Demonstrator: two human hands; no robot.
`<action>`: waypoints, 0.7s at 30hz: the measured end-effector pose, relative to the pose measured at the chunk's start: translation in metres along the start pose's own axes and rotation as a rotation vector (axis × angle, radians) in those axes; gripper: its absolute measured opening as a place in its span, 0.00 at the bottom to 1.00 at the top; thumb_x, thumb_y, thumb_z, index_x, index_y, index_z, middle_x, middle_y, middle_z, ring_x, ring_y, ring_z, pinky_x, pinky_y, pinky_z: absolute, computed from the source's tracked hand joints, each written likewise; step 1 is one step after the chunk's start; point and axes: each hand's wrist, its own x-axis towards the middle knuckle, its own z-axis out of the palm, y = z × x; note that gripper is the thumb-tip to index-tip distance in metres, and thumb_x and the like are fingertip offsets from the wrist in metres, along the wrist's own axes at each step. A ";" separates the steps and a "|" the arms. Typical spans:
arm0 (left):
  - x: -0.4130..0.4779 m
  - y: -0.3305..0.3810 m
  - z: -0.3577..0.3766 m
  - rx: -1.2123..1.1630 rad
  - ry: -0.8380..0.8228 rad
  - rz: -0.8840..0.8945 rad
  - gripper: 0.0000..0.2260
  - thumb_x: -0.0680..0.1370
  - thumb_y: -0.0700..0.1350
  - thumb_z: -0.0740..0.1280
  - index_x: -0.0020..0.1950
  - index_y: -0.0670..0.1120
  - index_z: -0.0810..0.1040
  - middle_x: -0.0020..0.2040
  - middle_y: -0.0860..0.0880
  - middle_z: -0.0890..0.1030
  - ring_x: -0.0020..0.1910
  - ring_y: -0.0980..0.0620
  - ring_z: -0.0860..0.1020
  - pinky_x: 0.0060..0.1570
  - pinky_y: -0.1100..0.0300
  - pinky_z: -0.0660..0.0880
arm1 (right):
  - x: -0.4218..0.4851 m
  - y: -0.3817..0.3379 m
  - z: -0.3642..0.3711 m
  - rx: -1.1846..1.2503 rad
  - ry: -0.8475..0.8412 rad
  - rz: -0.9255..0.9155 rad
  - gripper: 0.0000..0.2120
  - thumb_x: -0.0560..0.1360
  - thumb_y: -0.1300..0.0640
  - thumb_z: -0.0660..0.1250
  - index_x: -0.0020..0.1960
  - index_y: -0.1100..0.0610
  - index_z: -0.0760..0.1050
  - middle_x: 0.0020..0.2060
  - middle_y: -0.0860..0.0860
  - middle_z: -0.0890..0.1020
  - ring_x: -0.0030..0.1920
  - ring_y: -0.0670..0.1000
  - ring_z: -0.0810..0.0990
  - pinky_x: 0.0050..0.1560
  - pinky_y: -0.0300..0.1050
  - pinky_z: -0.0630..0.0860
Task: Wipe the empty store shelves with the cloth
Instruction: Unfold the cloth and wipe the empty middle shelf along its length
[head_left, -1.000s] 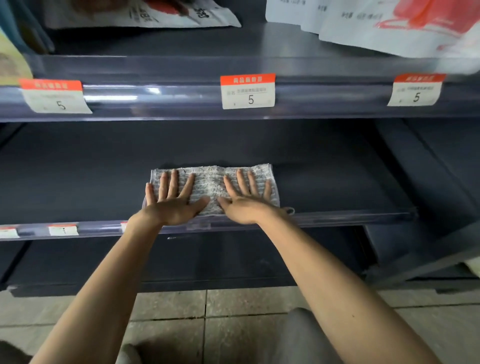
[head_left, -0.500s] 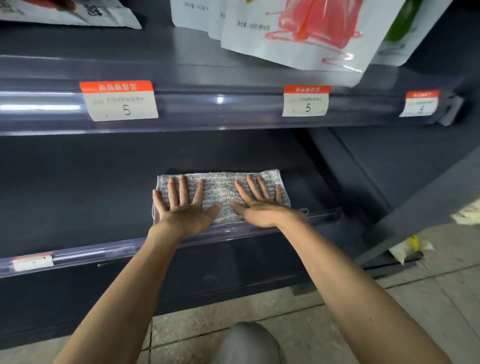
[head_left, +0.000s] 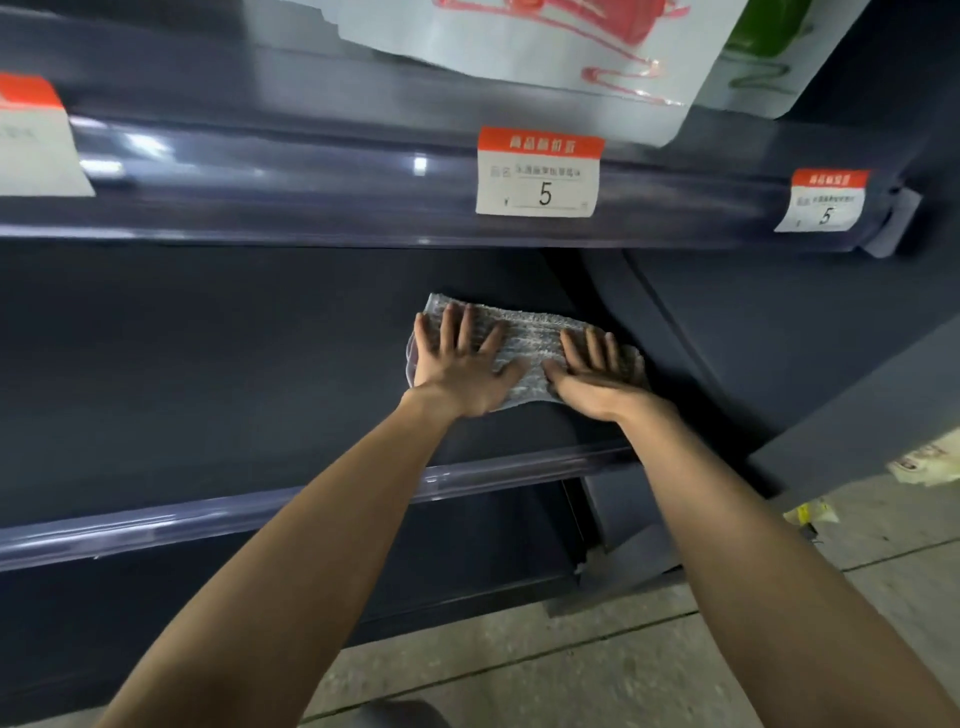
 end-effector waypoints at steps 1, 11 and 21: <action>0.004 0.001 0.000 0.000 0.023 0.003 0.34 0.77 0.70 0.40 0.80 0.58 0.42 0.81 0.47 0.37 0.78 0.45 0.33 0.71 0.36 0.30 | 0.008 -0.001 -0.003 0.005 0.004 0.005 0.32 0.79 0.33 0.41 0.79 0.41 0.38 0.79 0.48 0.36 0.78 0.52 0.33 0.75 0.59 0.35; -0.039 -0.037 -0.001 -0.017 -0.033 -0.139 0.35 0.76 0.72 0.42 0.79 0.60 0.38 0.79 0.49 0.33 0.77 0.46 0.30 0.72 0.39 0.30 | -0.028 -0.035 0.014 0.037 -0.017 -0.203 0.30 0.80 0.36 0.42 0.78 0.41 0.36 0.78 0.47 0.33 0.76 0.49 0.29 0.75 0.57 0.31; -0.112 -0.130 -0.013 -0.055 -0.119 -0.194 0.39 0.72 0.77 0.43 0.78 0.63 0.36 0.78 0.53 0.30 0.75 0.52 0.28 0.73 0.45 0.30 | -0.075 -0.119 0.024 0.080 -0.084 -0.387 0.30 0.82 0.39 0.47 0.79 0.43 0.38 0.78 0.47 0.33 0.76 0.49 0.29 0.75 0.57 0.31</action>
